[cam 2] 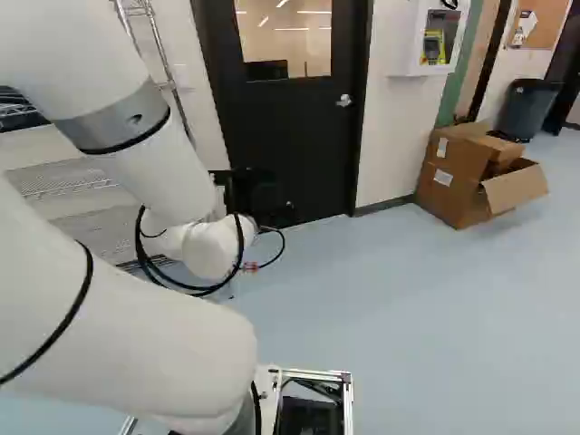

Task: Open the door and move inside

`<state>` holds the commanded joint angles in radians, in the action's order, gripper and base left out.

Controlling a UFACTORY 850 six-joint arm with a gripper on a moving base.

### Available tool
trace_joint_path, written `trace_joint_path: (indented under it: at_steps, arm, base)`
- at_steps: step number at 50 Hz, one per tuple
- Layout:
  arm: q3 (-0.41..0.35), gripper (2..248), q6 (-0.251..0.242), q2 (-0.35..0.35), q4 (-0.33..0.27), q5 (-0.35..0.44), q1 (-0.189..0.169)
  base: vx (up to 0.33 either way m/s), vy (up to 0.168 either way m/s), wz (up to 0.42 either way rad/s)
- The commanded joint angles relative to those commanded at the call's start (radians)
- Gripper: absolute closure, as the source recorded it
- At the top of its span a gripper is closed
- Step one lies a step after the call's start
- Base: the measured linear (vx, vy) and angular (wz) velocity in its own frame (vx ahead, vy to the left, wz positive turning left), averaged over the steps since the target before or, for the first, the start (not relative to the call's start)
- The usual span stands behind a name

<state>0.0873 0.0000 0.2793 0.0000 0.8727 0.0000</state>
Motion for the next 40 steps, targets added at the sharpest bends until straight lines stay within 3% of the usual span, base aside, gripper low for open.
trace_joint_path:
  at_steps: [40]
  arm:
    - [0.000, 3, 0.000, 0.000, 0.000, 0.000, 0.000]
  base:
    - [0.000, 0.000, 0.000]
